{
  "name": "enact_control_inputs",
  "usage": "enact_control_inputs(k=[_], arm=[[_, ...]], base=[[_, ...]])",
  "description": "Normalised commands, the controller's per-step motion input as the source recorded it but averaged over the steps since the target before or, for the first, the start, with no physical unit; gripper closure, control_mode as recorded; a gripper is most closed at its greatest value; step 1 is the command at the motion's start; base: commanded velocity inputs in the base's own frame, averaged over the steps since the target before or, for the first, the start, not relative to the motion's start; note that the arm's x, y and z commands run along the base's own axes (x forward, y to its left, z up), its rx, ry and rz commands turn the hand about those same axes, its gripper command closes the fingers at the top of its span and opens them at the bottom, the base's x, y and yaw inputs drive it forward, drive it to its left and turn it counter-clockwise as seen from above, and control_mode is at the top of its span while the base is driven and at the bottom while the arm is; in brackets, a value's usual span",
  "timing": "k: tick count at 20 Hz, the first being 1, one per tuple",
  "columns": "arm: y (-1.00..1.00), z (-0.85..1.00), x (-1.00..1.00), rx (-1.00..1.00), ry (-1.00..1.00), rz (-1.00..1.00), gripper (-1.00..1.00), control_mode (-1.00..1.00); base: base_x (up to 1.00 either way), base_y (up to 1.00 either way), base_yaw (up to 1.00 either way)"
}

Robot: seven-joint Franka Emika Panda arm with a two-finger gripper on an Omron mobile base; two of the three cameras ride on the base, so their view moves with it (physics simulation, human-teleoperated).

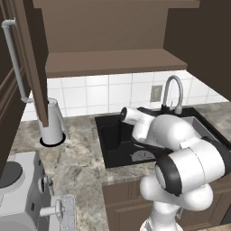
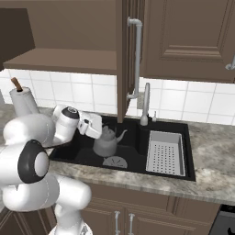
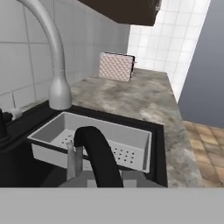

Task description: Open the cabinet, pick the kettle from the cabinet, and place it in the sink.

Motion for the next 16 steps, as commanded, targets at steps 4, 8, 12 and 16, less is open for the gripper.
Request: enact_control_inputs(k=[4, 8, 12, 16], arm=[[-0.20, -0.21, 0.13, 0.02, 0.00, 0.13, 1.00, -1.00], [-0.19, -0.19, 0.14, 0.05, 0.00, 0.11, 1.00, -1.00], [-0.19, -0.16, 0.17, 0.05, 0.00, 0.10, 1.00, -1.00], [-0.12, -0.16, 0.19, 0.07, 0.00, 0.07, 1.00, -1.00]], base=[[0.00, 0.00, 0.00], [0.00, 0.00, 0.00], [0.00, 0.00, 0.00], [0.00, 0.00, 0.00]])
